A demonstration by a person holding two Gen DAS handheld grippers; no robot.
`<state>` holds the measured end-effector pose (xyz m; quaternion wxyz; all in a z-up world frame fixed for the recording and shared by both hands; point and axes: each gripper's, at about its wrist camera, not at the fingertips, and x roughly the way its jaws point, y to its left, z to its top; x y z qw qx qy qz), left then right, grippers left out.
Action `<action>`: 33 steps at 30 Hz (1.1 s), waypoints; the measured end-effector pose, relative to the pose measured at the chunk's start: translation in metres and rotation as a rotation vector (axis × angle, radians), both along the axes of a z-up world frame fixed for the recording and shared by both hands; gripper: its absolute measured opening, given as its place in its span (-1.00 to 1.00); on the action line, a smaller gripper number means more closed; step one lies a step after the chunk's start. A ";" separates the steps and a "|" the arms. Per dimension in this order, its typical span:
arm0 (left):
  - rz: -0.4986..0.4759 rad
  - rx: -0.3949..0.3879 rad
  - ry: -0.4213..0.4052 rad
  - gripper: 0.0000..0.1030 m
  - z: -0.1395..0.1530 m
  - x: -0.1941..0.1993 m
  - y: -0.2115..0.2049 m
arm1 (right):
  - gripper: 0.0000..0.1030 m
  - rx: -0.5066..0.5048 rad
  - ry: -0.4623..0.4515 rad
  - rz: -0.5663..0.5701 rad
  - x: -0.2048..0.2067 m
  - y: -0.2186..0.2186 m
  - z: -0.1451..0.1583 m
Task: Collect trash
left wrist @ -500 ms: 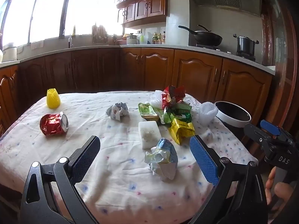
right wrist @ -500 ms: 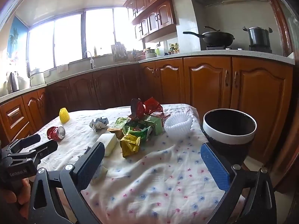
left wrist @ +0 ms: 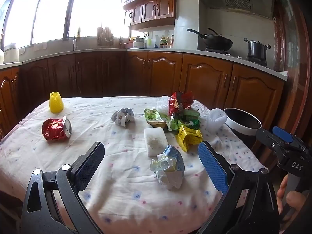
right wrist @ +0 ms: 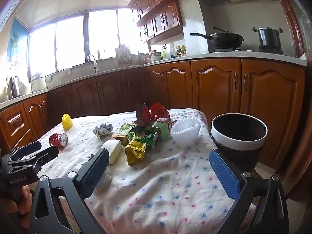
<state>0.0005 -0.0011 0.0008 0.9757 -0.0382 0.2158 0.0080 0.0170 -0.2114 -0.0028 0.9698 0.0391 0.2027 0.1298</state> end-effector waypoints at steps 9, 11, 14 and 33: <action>0.003 -0.001 0.004 0.91 -0.003 0.000 0.001 | 1.00 0.012 0.012 0.013 0.003 0.001 -0.003; 0.002 0.000 0.004 0.91 -0.004 0.000 0.001 | 1.00 0.013 0.011 0.017 0.002 0.002 -0.003; 0.003 0.000 0.005 0.91 -0.005 0.001 0.000 | 1.00 0.014 0.011 0.020 0.002 0.003 -0.003; 0.008 -0.004 0.010 0.92 -0.009 0.001 0.001 | 1.00 0.018 0.018 0.022 0.003 0.003 -0.006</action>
